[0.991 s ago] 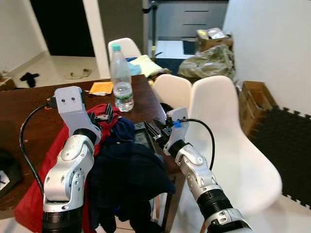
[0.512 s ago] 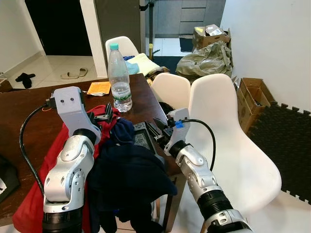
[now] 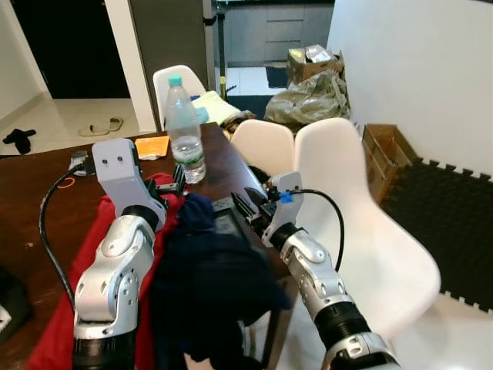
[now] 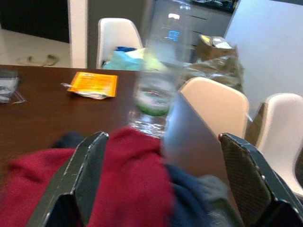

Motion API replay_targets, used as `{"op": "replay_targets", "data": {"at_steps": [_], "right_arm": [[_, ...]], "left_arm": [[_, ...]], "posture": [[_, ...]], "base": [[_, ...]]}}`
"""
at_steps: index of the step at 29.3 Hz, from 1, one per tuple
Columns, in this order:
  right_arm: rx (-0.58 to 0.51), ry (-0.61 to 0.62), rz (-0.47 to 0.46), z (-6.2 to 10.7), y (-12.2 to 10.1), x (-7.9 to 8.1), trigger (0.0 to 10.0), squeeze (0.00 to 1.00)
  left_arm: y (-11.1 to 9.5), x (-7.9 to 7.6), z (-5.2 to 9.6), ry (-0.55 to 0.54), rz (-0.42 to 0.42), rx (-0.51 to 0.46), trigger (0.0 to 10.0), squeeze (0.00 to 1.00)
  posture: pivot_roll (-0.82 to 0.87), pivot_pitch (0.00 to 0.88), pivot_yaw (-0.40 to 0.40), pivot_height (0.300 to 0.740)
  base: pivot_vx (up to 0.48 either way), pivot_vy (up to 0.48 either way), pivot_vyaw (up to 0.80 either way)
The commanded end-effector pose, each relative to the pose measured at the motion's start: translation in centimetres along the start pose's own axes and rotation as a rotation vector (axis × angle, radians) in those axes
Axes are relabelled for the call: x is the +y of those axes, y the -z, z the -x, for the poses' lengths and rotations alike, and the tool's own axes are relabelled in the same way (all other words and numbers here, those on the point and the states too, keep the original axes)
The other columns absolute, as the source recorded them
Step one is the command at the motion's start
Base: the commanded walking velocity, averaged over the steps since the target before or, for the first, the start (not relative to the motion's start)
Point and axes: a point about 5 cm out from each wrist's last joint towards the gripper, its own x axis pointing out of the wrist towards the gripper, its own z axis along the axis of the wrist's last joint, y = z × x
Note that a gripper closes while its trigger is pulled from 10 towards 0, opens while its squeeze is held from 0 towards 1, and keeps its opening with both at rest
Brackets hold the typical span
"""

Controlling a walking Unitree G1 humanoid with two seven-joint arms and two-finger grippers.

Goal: Hang hanger

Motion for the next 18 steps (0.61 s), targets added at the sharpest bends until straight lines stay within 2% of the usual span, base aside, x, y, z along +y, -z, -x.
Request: {"op": "replay_targets", "data": {"at_steps": [1, 2, 18], "right_arm": [[-0.004, 0.0, -0.007, 0.02, -0.09, -0.04, 10.0, 0.0], [-0.004, 0.0, -0.007, 0.02, -0.09, -0.04, 10.0, 0.0], [0.0, 0.002, -0.014, 0.05, 0.04, 0.01, 10.0, 0.0]], "left_arm": [[-0.03, -0.05, 0.08, 0.007, 0.005, -0.003, 10.0, 0.0], [-0.03, -0.05, 0.08, 0.007, 0.005, -0.003, 10.0, 0.0], [0.13, 0.17, 0.14, -0.009, -0.005, 0.015, 10.0, 0.0]], "posture": [[0.18, 0.0, 0.012, 0.74], [0.18, 0.0, 0.012, 0.74], [0.19, 0.001, 0.018, 0.74]], "base": [[0.0, 0.48, 0.0], [0.0, 0.48, 0.0], [0.0, 0.0, 0.0]]}}
